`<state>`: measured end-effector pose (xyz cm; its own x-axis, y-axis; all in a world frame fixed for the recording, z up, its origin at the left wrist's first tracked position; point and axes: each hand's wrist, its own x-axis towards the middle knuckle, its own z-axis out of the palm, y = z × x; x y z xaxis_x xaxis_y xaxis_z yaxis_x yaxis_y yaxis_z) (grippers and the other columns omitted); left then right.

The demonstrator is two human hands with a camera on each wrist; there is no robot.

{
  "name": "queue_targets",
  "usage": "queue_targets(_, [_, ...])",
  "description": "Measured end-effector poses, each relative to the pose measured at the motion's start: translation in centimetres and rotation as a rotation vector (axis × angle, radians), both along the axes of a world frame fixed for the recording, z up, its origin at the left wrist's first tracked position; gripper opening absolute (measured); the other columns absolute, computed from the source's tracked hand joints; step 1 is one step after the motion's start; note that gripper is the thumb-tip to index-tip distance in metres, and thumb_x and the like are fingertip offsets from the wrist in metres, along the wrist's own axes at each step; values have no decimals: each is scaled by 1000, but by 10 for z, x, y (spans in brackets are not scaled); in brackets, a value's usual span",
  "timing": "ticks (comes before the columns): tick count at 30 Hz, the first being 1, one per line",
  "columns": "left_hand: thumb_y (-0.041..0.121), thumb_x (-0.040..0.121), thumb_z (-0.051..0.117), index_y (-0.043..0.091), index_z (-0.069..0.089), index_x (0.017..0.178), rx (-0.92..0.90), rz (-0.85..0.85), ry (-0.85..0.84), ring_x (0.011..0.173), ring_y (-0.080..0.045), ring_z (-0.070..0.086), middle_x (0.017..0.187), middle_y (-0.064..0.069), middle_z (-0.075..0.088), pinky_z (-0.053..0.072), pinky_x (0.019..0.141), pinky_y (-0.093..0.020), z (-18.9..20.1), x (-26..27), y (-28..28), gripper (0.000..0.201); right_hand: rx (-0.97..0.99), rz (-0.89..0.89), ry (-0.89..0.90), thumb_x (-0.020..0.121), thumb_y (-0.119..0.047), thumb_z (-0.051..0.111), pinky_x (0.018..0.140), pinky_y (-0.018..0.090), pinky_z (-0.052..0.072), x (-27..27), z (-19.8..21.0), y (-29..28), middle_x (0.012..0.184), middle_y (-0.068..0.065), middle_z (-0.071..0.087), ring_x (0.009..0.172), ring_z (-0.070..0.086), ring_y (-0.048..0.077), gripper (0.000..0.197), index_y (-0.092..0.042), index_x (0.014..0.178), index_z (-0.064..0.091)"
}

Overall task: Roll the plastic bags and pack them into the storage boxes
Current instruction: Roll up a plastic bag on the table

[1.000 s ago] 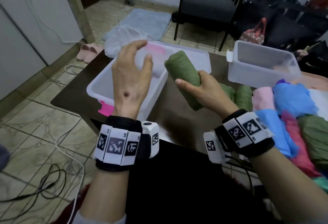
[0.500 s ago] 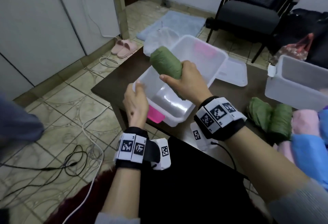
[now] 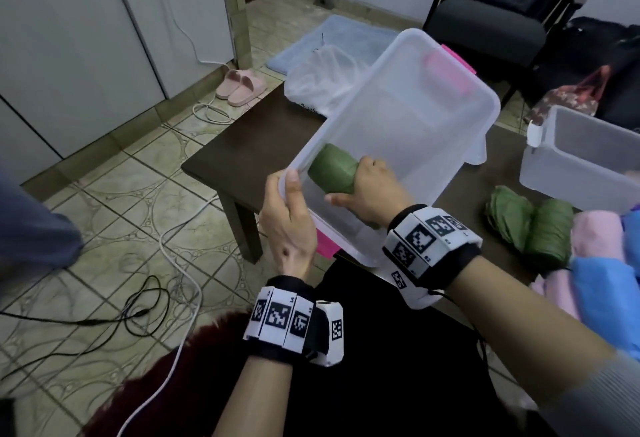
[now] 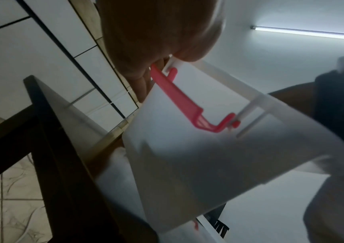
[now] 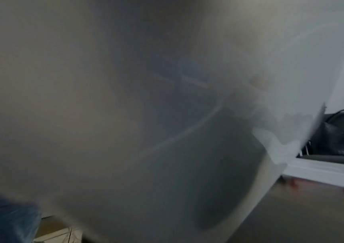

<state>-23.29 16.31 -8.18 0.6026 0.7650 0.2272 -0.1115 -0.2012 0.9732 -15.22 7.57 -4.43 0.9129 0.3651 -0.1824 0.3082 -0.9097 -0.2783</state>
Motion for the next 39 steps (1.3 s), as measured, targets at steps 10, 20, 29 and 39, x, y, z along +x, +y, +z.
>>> queue_targets(10, [34,96,37,8,63,102,-4,-7,-69,81,17,56,88,24,59,38,70,-2,-7,-1,-4,37,65,-52,323,98,-52,28,108,41,28,-3,-11,6,145,19,33,133,33,34,64,-3,141,28])
queue_targets(20, [35,96,34,6,61,103,43,-21,-15,74,18,54,79,23,56,36,66,1,-2,0,-4,39,162,-14,-47,93,-45,48,99,42,35,-5,-15,4,130,13,42,122,39,30,52,-9,130,41])
queue_targets(29, [25,101,36,4,61,105,40,20,116,89,-9,55,98,1,64,36,70,-12,8,8,2,32,385,2,-484,85,0,47,114,46,20,-13,11,-6,141,12,39,137,28,30,48,-13,131,51])
queue_targets(39, [30,99,35,4,58,118,6,-25,380,109,-29,55,116,-15,61,39,85,-29,24,38,14,40,886,-491,114,88,-7,36,77,26,43,11,6,-45,114,4,60,102,58,23,50,-11,138,39])
